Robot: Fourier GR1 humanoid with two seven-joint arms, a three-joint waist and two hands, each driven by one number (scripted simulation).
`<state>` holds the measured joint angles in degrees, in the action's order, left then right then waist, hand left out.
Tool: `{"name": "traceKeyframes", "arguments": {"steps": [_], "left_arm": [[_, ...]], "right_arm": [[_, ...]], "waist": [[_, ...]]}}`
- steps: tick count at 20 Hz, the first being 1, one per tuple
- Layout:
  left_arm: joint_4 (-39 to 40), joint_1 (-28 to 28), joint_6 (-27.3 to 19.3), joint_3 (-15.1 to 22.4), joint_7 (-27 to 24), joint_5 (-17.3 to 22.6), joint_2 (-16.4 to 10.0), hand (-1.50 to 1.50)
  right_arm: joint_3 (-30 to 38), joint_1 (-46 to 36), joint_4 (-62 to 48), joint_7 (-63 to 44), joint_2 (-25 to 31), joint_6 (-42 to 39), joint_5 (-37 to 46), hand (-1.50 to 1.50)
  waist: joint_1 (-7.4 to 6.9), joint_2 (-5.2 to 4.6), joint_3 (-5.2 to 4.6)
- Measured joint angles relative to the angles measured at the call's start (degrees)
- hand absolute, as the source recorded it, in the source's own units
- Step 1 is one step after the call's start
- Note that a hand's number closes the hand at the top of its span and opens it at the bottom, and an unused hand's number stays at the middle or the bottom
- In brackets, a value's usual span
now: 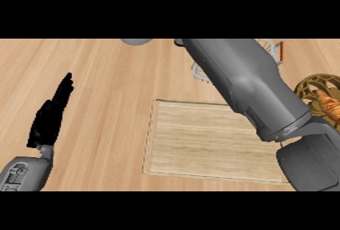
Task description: Pick the squash from the tray and place it in the tiered basket
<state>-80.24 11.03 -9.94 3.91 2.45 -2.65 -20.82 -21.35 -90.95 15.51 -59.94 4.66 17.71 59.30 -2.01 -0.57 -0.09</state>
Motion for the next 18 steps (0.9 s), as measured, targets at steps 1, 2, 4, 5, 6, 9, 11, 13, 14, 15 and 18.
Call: {"name": "traceKeyframes", "arguments": {"steps": [1,2,4,5,6,9,11,13,14,15,18], "left_arm": [[0.3,0.2,-0.3,0.0,-0.1,-0.3,0.3,0.0],[0.0,-0.1,-0.4,0.0,0.0,-0.5,0.4,0.0],[0.4,-0.2,-0.6,-0.3,-0.1,-0.8,0.6,0.0],[-0.1,-0.9,-0.1,-0.6,-0.2,-0.5,0.3,0.0],[-0.8,-1.1,0.1,-0.9,0.2,-0.4,0.0,0.0],[-1.7,-1.3,0.1,-1.0,0.6,-0.7,0.4,0.0],[-2.0,-1.7,0.2,-1.2,0.8,-0.9,0.4,0.0],[-1.9,-1.3,0.2,-1.2,0.9,-1.2,0.6,0.0],[-2.2,-1.5,0.2,-1.1,1.0,-1.3,0.8,0.0],[-1.1,-1.0,0.5,-1.5,0.5,-1.2,0.8,0.0],[-1.7,-1.8,1.4,-2.2,0.3,-0.9,0.2,0.0]], "right_arm": [[0.1,0.1,-0.4,0.6,0.8,-0.3,0.2,1.5],[0.4,0.0,-0.9,1.3,1.8,-0.8,0.2,1.5],[0.5,1.0,-1.3,1.9,1.7,-1.0,0.7,1.5],[0.9,1.4,-1.4,2.9,2.5,-1.3,0.5,1.5],[1.4,1.9,-1.2,3.9,3.2,-1.5,0.1,1.5],[2.9,3.4,-0.8,6.7,4.4,-2.3,-0.9,1.5],[4.2,5.0,0.2,8.8,5.1,-2.2,-2.0,1.5],[5.6,6.3,0.3,10.6,5.7,-1.4,-3.0,1.5],[6.2,7.1,0.2,11.2,5.7,-0.9,-3.4,1.5],[6.7,7.9,0.4,11.9,5.6,-0.7,-3.8,1.5],[9.5,9.5,0.4,13.1,5.5,-0.4,-6.2,1.5]], "waist": [[0.25,0.05,0.0],[0.29,0.07,0.01],[0.53,0.15,0.04],[0.55,0.18,0.03],[0.61,0.23,0.05],[0.76,0.24,0.08],[0.96,0.32,0.09],[0.87,0.22,0.09],[0.8,0.21,0.09],[0.91,0.19,0.08],[0.68,0.18,0.09]]}}
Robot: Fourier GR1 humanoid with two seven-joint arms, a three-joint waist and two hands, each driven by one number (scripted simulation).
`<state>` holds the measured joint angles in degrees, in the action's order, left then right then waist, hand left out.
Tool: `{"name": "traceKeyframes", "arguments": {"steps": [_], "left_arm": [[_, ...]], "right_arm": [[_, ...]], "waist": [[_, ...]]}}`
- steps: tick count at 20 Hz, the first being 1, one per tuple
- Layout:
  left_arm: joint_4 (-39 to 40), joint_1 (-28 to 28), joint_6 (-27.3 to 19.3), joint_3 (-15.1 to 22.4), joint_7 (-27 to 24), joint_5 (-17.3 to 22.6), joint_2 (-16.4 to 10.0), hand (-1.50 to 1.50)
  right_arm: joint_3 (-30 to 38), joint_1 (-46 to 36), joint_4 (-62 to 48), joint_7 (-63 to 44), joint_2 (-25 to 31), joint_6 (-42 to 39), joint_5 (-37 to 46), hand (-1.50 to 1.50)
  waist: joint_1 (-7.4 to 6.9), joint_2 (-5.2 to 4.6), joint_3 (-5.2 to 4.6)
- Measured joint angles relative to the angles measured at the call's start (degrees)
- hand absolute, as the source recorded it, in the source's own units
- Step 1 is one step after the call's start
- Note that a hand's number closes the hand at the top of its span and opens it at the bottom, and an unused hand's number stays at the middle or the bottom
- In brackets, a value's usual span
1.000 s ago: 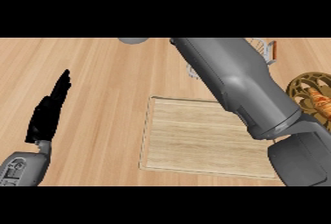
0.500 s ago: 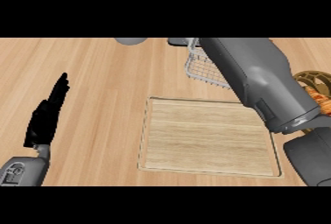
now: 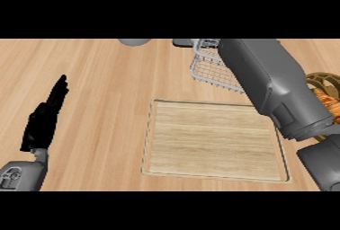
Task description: Pick the squash from the tray and place it in the tiered basket
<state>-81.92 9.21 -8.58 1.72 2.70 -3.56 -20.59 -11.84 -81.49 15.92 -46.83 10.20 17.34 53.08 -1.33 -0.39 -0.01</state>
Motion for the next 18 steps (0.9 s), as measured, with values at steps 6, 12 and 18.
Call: {"name": "traceKeyframes", "arguments": {"steps": [6,12,18], "left_arm": [[1.0,0.8,-0.1,-0.2,0.0,-0.7,0.9,0.0],[-2.3,-0.4,0.0,-0.1,2.1,-1.4,1.1,0.0],[-1.8,-1.7,0.1,-0.9,0.8,-1.8,1.4,0.0]], "right_arm": [[5.9,3.4,1.5,1.3,0.9,2.6,-5.0,-1.5],[8.2,7.5,5.9,4.2,1.0,10.7,-6.2,-1.5],[7.9,8.3,12.5,1.8,1.4,15.9,-4.3,-1.5]], "waist": [[0.34,0.01,0.02],[0.5,0.22,0.04],[1.22,0.54,0.0]]}}
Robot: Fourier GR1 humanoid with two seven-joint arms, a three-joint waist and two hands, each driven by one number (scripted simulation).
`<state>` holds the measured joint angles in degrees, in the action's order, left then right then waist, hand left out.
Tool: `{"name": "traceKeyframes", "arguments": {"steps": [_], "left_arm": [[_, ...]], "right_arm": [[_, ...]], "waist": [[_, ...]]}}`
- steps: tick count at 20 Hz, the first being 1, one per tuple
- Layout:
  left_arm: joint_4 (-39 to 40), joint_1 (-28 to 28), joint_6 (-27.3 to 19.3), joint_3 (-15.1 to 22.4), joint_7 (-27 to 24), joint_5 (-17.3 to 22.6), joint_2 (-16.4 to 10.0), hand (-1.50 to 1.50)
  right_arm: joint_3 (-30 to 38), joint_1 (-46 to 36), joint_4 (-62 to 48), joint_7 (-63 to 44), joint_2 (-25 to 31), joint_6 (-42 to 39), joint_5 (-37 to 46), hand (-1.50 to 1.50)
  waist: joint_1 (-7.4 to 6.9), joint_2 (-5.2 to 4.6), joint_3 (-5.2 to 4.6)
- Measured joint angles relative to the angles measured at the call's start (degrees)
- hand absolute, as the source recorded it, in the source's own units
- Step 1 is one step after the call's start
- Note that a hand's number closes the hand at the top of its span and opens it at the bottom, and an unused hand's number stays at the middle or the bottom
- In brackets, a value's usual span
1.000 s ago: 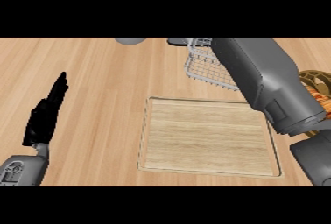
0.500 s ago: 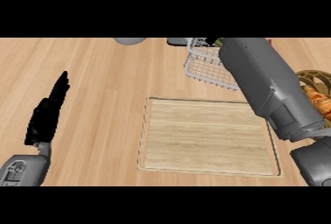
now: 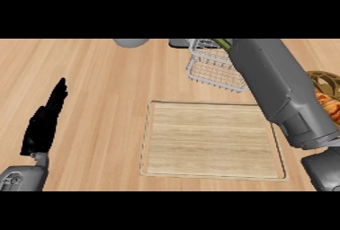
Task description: Pick the squash from the tray and place it in the tiered basket
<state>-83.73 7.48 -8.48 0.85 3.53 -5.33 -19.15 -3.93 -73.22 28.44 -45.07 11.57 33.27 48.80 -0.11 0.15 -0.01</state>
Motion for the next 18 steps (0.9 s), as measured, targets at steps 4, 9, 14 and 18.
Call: {"name": "traceKeyframes", "arguments": {"steps": [4,9,14,18], "left_arm": [[-0.3,-0.4,0.1,-0.8,0.4,-0.2,-0.3,0.0],[-0.2,-1.3,0.1,-1.9,0.7,-0.1,-0.5,0.0],[-0.9,-3.3,0.0,-2.8,0.2,0.2,-0.6,0.0],[-1.4,-3.9,-0.5,-3.1,0.5,-0.2,-0.5,0.0]], "right_arm": [[0.1,2.1,7.1,-3.5,2.6,-1.3,0.7,-1.5],[1.8,7.9,18.8,-8.5,5.0,-4.6,-1.3,-1.5],[2.1,17.8,34.7,-11.9,7.1,-9.0,-4.4,-1.5],[2.8,28.6,49.6,-12.1,10.0,-11.1,-7.7,-1.5]], "waist": [[0.89,0.37,-0.01],[2.25,0.87,0.0],[3.85,1.43,0.02],[4.65,1.48,0.05]]}}
